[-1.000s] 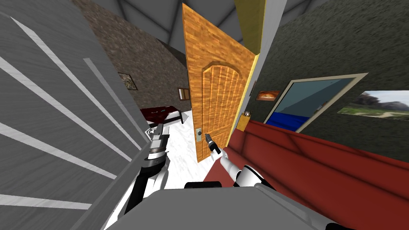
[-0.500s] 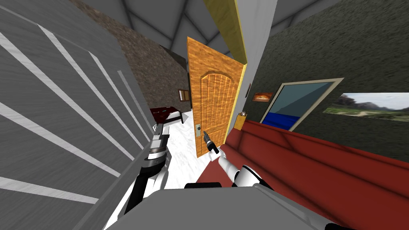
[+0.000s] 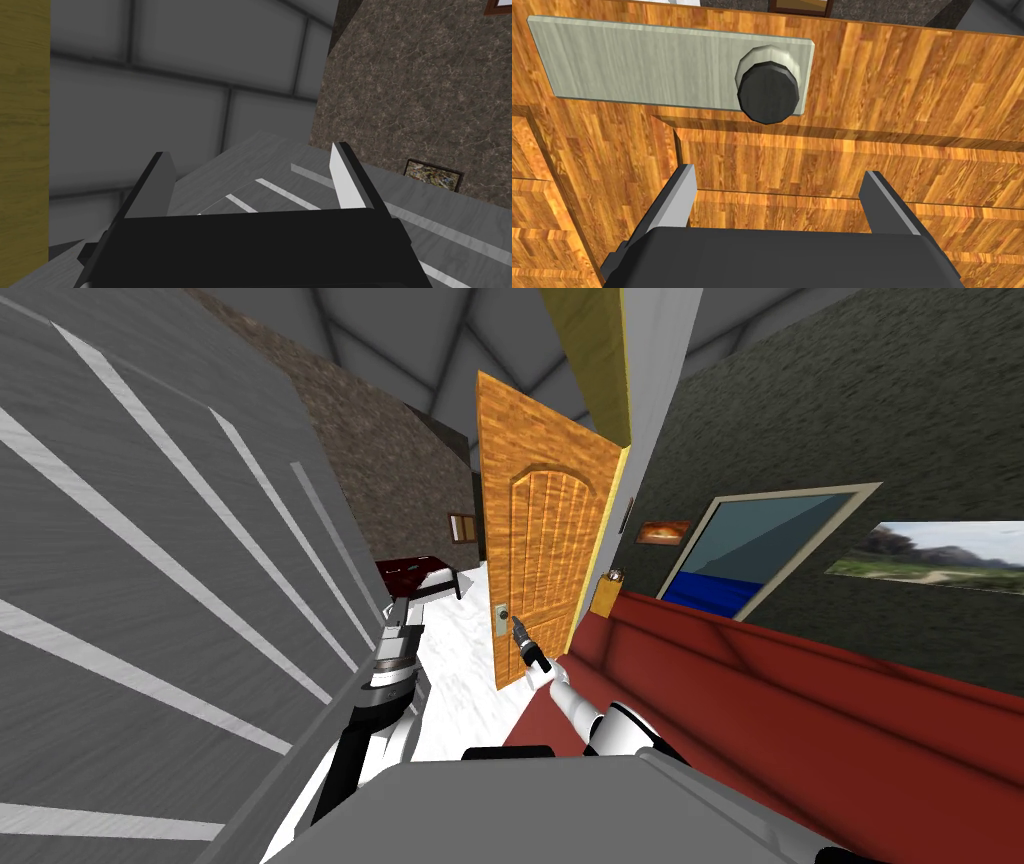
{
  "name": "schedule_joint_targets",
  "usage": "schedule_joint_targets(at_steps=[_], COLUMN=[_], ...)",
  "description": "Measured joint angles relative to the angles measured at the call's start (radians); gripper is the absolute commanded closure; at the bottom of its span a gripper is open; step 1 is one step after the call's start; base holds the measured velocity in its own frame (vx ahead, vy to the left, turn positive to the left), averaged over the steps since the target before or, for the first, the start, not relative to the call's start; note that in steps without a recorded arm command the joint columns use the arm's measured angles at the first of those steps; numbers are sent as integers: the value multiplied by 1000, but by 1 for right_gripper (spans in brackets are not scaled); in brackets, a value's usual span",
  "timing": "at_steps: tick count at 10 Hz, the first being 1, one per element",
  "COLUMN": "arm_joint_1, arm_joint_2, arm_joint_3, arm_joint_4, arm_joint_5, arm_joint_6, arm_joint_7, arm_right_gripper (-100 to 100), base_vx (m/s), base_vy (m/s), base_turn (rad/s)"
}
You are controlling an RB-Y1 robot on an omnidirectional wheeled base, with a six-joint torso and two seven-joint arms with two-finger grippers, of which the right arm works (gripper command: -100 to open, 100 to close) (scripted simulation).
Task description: Push the door open
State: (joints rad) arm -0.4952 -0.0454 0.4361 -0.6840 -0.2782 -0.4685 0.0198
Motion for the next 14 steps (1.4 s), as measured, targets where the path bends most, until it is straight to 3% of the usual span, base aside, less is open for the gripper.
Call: schedule_joint_targets(at_steps=[3, 5, 6, 12, 14], arm_joint_1=[-5, -6, -5, -4, 12], arm_joint_2=[5, 19, 20, 19, 16], arm_joint_3=[-6, -11, -11, -10, -11], arm_joint_4=[14, 17, 16, 18, 15], arm_joint_5=[-1, -1, -1, -1, -35], arm_joint_6=[-12, -16, -16, -15, -14], arm_joint_7=[2, 4, 4, 4, 38], arm_right_gripper=[-100, -100, 100, 100, 100], base_vx=[193, 126, -9, -1, 141], base_vy=[94, 61, -5, -1, 49], base_turn=[22, 12, -5, 5, 20])
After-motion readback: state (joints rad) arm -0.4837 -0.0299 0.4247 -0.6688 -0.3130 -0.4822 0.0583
